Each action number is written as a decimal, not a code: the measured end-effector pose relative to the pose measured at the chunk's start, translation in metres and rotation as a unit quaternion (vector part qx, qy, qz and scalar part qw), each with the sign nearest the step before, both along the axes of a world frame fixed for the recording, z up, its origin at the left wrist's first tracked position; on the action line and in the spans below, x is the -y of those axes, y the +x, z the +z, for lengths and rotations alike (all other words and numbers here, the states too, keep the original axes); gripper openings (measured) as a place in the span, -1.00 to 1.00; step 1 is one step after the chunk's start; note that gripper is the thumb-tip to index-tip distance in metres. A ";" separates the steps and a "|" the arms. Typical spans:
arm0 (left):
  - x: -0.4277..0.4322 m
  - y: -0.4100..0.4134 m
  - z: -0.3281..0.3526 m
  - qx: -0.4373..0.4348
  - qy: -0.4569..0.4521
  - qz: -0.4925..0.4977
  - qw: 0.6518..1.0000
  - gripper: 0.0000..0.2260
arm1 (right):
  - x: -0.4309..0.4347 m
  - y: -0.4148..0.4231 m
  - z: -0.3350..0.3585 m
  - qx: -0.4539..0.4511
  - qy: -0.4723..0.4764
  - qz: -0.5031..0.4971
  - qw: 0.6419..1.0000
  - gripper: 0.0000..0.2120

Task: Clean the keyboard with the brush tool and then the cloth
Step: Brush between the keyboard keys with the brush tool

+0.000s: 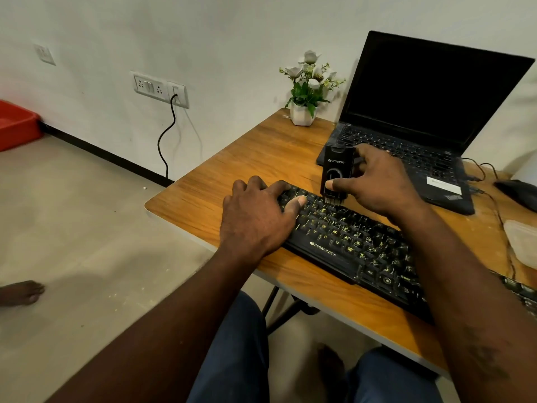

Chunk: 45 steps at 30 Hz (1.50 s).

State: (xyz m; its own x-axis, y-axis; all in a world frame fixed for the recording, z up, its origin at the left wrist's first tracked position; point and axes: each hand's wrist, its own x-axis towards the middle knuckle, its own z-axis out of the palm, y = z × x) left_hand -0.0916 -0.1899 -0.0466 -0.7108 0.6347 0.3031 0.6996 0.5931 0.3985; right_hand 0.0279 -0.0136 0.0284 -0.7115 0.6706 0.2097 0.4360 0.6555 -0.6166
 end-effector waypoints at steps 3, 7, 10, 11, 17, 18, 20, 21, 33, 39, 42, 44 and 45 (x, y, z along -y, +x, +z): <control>0.000 0.000 0.000 0.001 -0.002 -0.002 1.000 -0.43 | 0.000 0.001 -0.004 -0.006 0.000 0.008 1.000 -0.40; 0.000 0.000 0.000 0.004 0.003 -0.003 1.000 -0.45 | -0.004 0.006 -0.003 0.003 0.040 -0.028 0.999 -0.40; 0.000 0.000 0.000 0.004 0.002 -0.003 1.000 -0.46 | 0.000 0.007 -0.003 -0.027 0.014 -0.016 0.999 -0.44; 0.000 0.000 0.000 0.003 0.001 -0.003 1.000 -0.47 | 0.002 0.006 -0.004 -0.034 -0.005 0.002 0.999 -0.47; 0.000 0.001 0.000 0.003 0.001 -0.004 1.000 -0.52 | 0.004 0.002 -0.007 -0.020 0.049 -0.037 0.998 -0.40; 0.000 0.000 0.000 0.005 0.002 -0.006 1.000 -0.53 | 0.004 0.002 -0.007 -0.028 0.040 -0.035 0.998 -0.42; 0.001 0.000 0.001 0.009 0.004 -0.010 1.000 -0.56 | 0.007 0.003 -0.008 -0.046 -0.011 0.006 0.999 -0.46; 0.002 0.000 0.001 0.009 0.006 -0.012 1.000 -0.57 | 0.010 0.003 -0.008 -0.042 -0.021 0.023 0.999 -0.47; 0.006 0.003 0.005 0.003 0.017 -0.018 1.000 -0.63 | 0.034 -0.006 -0.018 -0.042 0.147 -0.046 0.987 -0.38; 0.006 0.001 0.002 0.000 0.012 -0.022 1.000 -0.64 | 0.030 0.002 -0.024 -0.076 0.028 0.020 0.997 -0.43; 0.005 0.002 0.002 0.001 0.018 -0.023 1.000 -0.64 | 0.027 0.004 -0.025 -0.076 0.039 0.008 0.996 -0.39; 0.005 0.000 0.002 0.020 0.055 -0.027 0.998 -0.64 | 0.028 0.003 -0.026 -0.078 0.051 0.014 0.996 -0.36; 0.007 -0.001 0.002 0.043 0.105 -0.028 0.993 -0.65 | 0.029 0.002 -0.027 -0.079 0.053 0.015 0.995 -0.36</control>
State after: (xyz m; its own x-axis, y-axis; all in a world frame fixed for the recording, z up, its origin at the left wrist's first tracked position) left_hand -0.0923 -0.1972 -0.0445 -0.7047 0.6040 0.3721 0.6874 0.4517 0.5687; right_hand 0.0302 -0.0423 0.0017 -0.6839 0.6173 0.3889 0.3182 0.7320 -0.6024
